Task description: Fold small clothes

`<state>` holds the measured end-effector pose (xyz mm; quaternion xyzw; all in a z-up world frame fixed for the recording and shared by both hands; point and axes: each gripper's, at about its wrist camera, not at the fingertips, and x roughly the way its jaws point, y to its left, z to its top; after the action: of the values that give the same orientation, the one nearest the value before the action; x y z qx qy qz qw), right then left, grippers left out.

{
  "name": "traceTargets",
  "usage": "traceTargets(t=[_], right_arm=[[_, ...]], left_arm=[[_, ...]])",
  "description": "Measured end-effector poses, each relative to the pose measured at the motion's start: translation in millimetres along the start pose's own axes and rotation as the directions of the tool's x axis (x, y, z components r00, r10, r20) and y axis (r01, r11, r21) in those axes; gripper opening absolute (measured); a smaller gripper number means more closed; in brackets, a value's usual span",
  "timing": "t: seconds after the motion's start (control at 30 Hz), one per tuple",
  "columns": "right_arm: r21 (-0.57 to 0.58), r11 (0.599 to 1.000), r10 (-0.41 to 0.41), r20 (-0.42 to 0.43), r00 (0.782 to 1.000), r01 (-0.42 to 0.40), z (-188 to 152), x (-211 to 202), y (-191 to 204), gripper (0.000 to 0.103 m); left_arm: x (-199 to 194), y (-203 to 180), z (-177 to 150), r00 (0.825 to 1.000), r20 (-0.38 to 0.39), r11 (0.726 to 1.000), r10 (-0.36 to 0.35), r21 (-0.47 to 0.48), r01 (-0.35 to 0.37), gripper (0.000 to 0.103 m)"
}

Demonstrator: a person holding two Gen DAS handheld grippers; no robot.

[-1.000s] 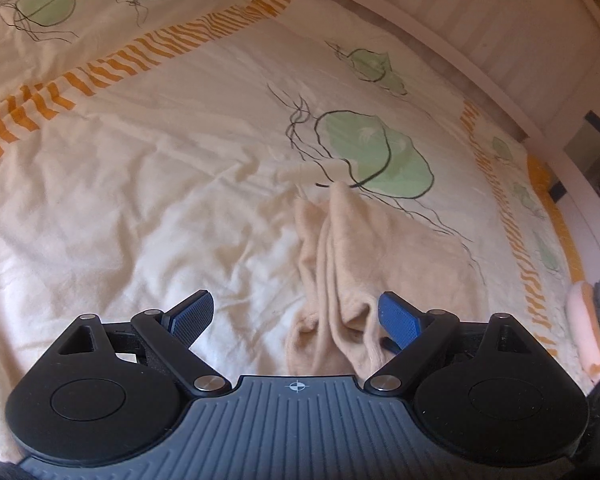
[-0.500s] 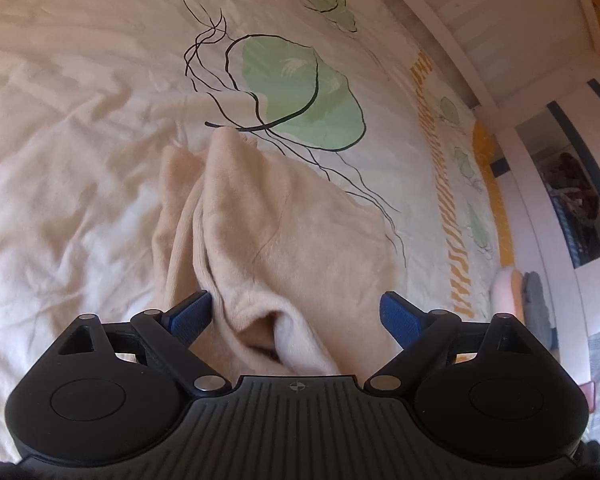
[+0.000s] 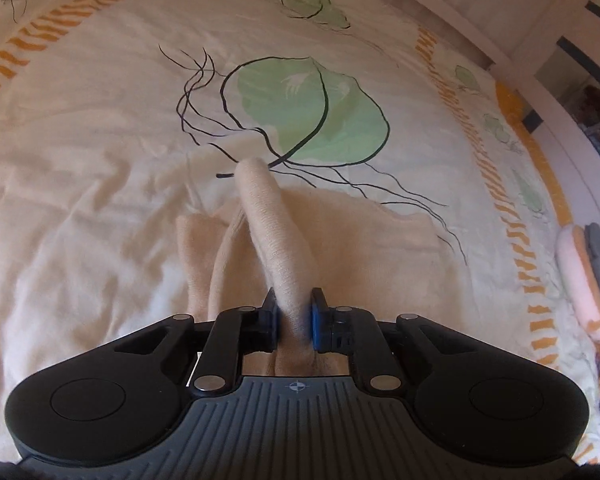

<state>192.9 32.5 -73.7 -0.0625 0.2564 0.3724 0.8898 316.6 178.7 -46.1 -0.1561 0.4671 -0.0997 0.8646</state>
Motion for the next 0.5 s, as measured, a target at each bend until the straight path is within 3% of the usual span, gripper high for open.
traceTargets(t=[0.1, 0.13, 0.17, 0.23, 0.27, 0.33, 0.43, 0.5], right_arm=[[-0.01, 1.0, 0.024, -0.087, 0.996, -0.025, -7.8, 24.3, 6.0, 0.016], [-0.008, 0.999, 0.032, -0.12, 0.992, -0.034, -11.5, 31.3, 7.2, 0.025], [-0.006, 0.999, 0.035, -0.127, 0.991, -0.036, -14.5, 32.7, 7.4, 0.027], [0.008, 0.999, 0.049, -0.106, 0.993, -0.049, -15.4, 22.0, 2.8, 0.031], [0.024, 0.998, 0.062, -0.092, 0.994, -0.06, -14.5, 13.7, -2.1, 0.047], [0.057, 0.996, 0.075, -0.049, 0.996, -0.072, -12.3, -6.0, -16.0, 0.065], [0.126, 0.991, 0.042, 0.002, 0.999, -0.042, -7.7, -34.2, -46.0, 0.068], [0.188, 0.982, 0.002, 0.028, 1.0, -0.007, -3.5, -45.0, -72.3, 0.07]], left_arm=[[12.2, 16.7, -9.2, 0.999, -0.039, 0.999, 0.032, -0.029, -0.033, 0.016], [19.0, 23.2, -12.3, 0.998, -0.054, 0.999, 0.037, -0.038, -0.039, 0.02], [20.9, 28.2, -16.0, 0.999, -0.045, 0.999, 0.025, -0.044, -0.027, 0.021], [14.8, 35.0, -19.0, 1.0, -0.007, 0.998, -0.015, -0.062, 0.014, 0.025], [10.7, 36.6, -18.7, 1.0, 0.006, 0.997, -0.027, -0.067, 0.028, 0.026], [-4.1, 36.7, -17.5, 0.998, 0.06, 0.999, -0.011, -0.05, 0.014, 0.034], [-35.8, 25.4, -19.4, 0.98, 0.187, 0.997, 0.074, 0.01, -0.077, 0.051], [-53.6, 11.4, -24.1, 0.964, 0.245, 0.991, 0.102, 0.055, -0.119, 0.054]])
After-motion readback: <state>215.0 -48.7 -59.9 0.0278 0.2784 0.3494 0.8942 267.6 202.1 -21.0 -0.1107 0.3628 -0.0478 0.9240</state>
